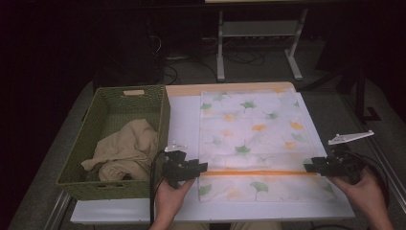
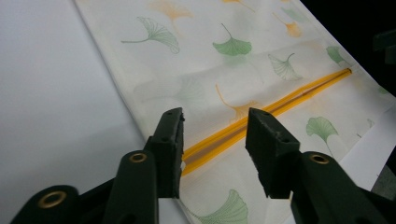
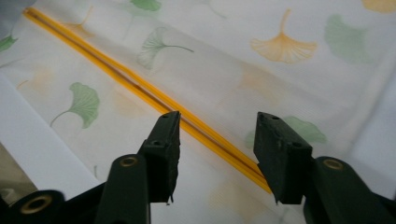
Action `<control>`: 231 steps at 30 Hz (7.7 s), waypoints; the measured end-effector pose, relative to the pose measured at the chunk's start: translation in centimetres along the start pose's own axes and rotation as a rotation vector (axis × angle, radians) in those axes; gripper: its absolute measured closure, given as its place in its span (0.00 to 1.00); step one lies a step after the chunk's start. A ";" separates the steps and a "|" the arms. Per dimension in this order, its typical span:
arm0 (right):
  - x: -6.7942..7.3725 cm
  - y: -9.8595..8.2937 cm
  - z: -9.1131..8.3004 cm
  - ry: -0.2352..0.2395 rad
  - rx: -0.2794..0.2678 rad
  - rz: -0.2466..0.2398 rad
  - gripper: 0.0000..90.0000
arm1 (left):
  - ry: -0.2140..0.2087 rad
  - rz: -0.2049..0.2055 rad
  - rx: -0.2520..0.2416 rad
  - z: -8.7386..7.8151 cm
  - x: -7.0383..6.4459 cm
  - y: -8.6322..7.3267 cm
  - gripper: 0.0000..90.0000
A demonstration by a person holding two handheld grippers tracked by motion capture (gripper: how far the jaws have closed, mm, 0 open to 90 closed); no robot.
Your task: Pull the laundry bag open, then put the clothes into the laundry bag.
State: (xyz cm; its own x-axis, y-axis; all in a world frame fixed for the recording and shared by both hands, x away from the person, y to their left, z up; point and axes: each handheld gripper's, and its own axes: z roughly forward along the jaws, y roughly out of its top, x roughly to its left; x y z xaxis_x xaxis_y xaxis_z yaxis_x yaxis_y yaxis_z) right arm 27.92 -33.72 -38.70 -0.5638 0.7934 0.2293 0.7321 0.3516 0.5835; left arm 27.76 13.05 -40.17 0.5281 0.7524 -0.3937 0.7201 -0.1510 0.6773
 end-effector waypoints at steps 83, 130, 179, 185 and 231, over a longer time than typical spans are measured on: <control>5.4 2.3 3.8 0.100 -0.017 -0.265 0.33 | 0.212 -0.054 0.153 -15.0 12.4 6.0 0.25; 6.4 6.4 12.2 0.094 0.199 -0.574 0.95 | 0.343 -0.069 0.566 -9.9 14.4 4.5 0.85; 5.4 12.6 9.4 0.247 0.105 -0.435 0.97 | -0.054 -0.235 -0.023 -22.1 15.1 4.8 0.89; 5.5 13.3 9.2 0.249 0.097 -0.432 0.97 | -0.113 -0.191 -0.050 -22.6 13.2 6.1 0.89; 5.1 15.7 8.2 0.237 0.048 -0.419 0.97 | -0.608 0.139 0.194 -9.2 -4.8 10.6 0.89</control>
State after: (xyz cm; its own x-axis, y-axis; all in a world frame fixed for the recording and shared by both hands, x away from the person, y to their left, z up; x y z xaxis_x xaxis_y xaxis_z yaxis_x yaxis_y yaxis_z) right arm 39.66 -20.11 -34.76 -0.8816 0.4452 0.1570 0.4370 0.6438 0.6282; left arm 28.70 13.78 -25.37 0.7416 0.2297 -0.6303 0.6649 -0.3764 0.6451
